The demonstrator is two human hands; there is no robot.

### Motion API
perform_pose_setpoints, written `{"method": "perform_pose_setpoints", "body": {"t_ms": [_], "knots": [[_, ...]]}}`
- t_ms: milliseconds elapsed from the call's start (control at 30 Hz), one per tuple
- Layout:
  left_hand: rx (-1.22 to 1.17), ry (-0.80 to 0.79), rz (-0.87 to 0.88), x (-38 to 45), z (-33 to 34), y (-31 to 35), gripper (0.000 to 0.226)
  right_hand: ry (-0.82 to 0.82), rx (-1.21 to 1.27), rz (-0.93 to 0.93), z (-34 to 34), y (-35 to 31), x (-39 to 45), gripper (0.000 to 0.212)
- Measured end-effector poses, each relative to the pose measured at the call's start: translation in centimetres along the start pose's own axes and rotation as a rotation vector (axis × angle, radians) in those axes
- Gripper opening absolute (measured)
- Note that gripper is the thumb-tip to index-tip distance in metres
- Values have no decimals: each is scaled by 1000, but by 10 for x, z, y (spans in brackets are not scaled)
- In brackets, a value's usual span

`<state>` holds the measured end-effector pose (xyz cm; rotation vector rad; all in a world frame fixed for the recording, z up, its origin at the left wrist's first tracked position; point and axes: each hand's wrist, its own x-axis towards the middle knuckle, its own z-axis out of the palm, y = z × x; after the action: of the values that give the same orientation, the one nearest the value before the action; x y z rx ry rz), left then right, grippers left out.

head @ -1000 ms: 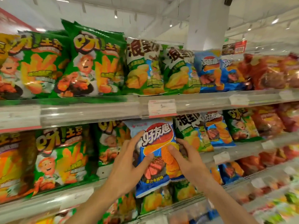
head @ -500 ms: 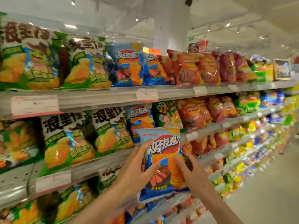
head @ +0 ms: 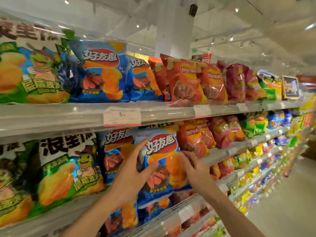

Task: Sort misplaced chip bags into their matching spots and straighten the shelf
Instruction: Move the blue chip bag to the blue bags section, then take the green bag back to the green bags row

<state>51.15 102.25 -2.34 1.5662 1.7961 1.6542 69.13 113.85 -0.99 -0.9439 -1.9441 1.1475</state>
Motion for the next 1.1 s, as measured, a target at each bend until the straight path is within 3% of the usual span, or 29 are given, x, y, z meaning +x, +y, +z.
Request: {"method": "perform_pose_setpoints", "body": {"t_ms": [133, 333, 467, 567, 733, 933, 1100], "knots": [[63, 84, -9, 17, -15, -16, 67, 110, -136, -86, 1, 9, 62, 50], [220, 198, 24, 26, -39, -23, 68, 24, -328, -72, 23, 32, 130, 106], [263, 250, 1, 25, -42, -23, 68, -58, -312, -30, 29, 29, 129, 77], [269, 268, -23, 26, -41, -24, 70, -39, -250, -97, 24, 30, 131, 61], [292, 309, -33, 26, -35, -19, 71, 48, -347, -239, 1, 20, 138, 75], [363, 316, -67, 34, -20, -18, 71, 61, -403, -267, -58, 25, 133, 44], [376, 286, -44, 55, 8, -21, 72, 86, -285, -223, -103, 44, 122, 50]]}}
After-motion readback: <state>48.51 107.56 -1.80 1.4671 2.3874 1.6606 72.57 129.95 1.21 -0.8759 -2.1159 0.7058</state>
